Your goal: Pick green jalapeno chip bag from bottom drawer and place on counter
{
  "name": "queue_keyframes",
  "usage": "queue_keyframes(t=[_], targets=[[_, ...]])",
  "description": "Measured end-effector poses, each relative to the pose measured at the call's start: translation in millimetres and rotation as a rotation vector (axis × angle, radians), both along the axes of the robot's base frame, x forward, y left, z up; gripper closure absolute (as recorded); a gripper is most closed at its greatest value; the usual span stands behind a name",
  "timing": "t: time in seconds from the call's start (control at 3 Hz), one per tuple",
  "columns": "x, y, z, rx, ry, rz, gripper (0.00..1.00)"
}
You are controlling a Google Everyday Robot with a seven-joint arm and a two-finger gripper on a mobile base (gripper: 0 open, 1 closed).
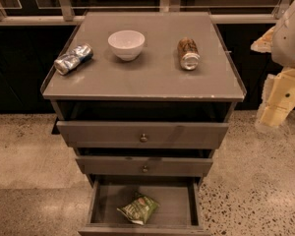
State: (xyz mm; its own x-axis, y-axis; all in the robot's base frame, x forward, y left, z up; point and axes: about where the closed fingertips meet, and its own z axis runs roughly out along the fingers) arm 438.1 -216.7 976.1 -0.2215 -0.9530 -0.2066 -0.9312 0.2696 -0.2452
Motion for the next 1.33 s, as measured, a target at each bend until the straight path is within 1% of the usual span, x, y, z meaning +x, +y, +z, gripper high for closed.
queue_keyframes(t=[0.33,0.67,1.0,1.33], targets=[[0,0,0,0.000,0.000,0.000,0.00],[0,1,-17,0.031,-0.015,-0.008,0.00],[-13,11,-68,0.154,0.004,-0.054,0.00],[-23,25,-181,0.240,0.058,-0.115,0.00]])
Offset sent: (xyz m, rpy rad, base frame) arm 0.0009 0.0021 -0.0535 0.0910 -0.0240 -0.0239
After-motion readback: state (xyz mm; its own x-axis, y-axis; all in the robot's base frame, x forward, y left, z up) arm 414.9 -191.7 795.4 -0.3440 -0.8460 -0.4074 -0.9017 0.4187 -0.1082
